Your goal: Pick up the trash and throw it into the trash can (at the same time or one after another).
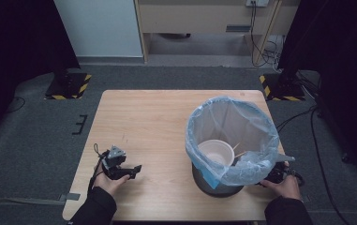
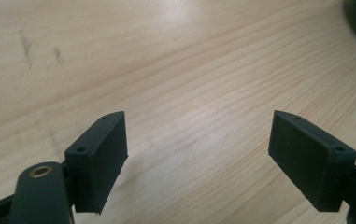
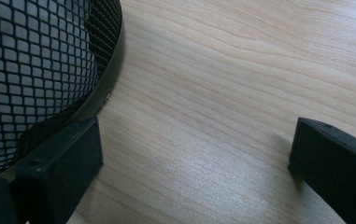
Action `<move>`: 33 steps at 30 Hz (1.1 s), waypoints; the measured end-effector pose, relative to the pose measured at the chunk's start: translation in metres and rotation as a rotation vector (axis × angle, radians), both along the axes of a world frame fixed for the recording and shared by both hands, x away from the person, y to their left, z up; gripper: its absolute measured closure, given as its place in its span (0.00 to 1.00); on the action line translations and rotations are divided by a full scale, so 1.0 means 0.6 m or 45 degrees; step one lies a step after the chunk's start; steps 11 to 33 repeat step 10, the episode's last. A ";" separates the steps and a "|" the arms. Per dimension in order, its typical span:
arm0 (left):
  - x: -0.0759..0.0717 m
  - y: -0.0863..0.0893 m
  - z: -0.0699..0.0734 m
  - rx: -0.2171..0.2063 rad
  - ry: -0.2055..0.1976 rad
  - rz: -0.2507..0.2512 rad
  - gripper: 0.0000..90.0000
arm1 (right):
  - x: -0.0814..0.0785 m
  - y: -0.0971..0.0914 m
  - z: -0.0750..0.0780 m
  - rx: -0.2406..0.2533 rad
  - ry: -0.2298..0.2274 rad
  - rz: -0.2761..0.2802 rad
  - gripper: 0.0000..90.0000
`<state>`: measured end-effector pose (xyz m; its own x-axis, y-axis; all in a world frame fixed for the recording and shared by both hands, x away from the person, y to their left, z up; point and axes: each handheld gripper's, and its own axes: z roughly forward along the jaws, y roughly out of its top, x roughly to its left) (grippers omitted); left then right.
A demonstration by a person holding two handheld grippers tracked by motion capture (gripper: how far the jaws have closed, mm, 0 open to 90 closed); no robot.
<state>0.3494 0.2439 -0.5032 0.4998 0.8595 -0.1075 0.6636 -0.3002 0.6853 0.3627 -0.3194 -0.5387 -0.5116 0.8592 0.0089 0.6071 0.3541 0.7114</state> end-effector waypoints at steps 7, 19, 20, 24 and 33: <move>-0.013 0.033 -0.006 0.062 0.031 0.043 0.18 | 0.001 0.001 0.000 -0.002 0.009 0.013 0.01; -0.015 0.043 -0.007 0.073 0.034 0.066 0.18 | 0.001 0.001 0.000 -0.004 0.009 0.013 0.01; -0.015 0.043 -0.007 0.073 0.034 0.066 0.18 | 0.001 0.001 0.000 -0.004 0.009 0.013 0.01; -0.015 0.043 -0.007 0.073 0.034 0.066 0.18 | 0.001 0.001 0.000 -0.004 0.009 0.013 0.01; -0.015 0.043 -0.007 0.073 0.034 0.066 0.18 | 0.001 0.001 0.000 -0.004 0.009 0.013 0.01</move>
